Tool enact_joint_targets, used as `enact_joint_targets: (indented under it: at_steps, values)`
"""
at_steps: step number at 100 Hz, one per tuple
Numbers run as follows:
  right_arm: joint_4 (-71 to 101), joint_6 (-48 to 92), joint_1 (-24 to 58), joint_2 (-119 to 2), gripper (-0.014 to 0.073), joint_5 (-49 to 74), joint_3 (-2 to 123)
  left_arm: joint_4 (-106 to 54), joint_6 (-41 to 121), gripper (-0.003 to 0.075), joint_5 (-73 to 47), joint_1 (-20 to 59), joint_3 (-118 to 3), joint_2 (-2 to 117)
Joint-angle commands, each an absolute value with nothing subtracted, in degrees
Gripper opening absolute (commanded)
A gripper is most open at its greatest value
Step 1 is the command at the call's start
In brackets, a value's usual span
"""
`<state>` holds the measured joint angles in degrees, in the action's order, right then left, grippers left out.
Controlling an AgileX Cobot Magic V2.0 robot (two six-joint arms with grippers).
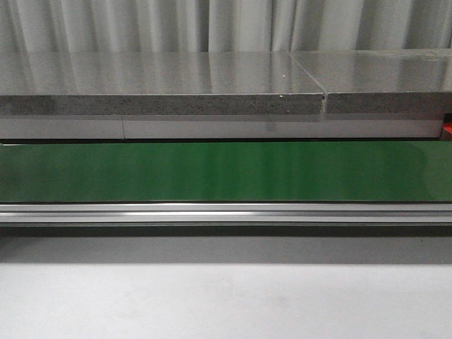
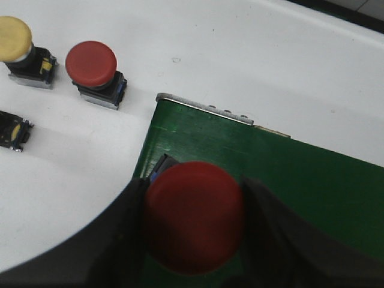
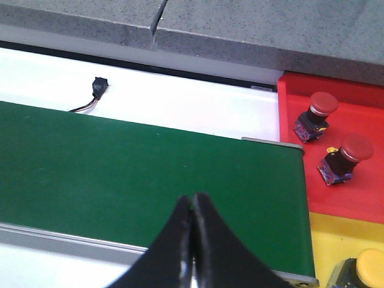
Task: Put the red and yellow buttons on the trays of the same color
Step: 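Carry the red button onto the green belt and lower it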
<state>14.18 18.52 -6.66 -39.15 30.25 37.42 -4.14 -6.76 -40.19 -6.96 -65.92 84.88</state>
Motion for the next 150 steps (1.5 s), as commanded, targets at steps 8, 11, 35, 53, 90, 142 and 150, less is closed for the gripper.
enact_joint_targets:
  at_steps: [8, 11, 35, 53, 90, 142, 150]
  values:
    - [14.8, 19.0, -6.4, -38.9, -0.0068, 26.7, 39.0, -5.0, -6.8, -0.0019, -34.5, -6.7, -65.2, 83.1]
    - [14.8, 19.0, -6.4, -38.9, -0.0068, 26.7, 39.0, -5.1, -6.8, -0.0019, -34.2, -6.7, -64.9, 83.1]
    - [14.8, 19.0, -6.4, -38.9, -0.0068, 26.7, 39.0, -5.4, -6.8, -0.0019, -33.6, -6.7, -64.5, 83.1]
    - [14.8, 19.0, -6.4, -38.9, -0.0068, 26.7, 39.0, -6.4, -6.8, -0.0019, -33.2, -6.7, -64.5, 83.1]
    - [14.8, 19.0, -6.4, -38.9, -0.0068, 26.7, 39.0, -7.6, -6.7, -0.0019, -34.1, -6.7, -64.5, 87.6]
    - [14.8, 19.0, -6.4, -38.9, -0.0068, 26.7, 39.0, -13.1, 0.9, 0.0597, -34.7, -6.7, -64.6, 87.7]
    - [14.8, 19.0, -6.4, -38.9, -0.0068, 26.7, 39.0, -14.3, 2.6, 0.0679, -34.3, -6.7, -64.9, 87.6]
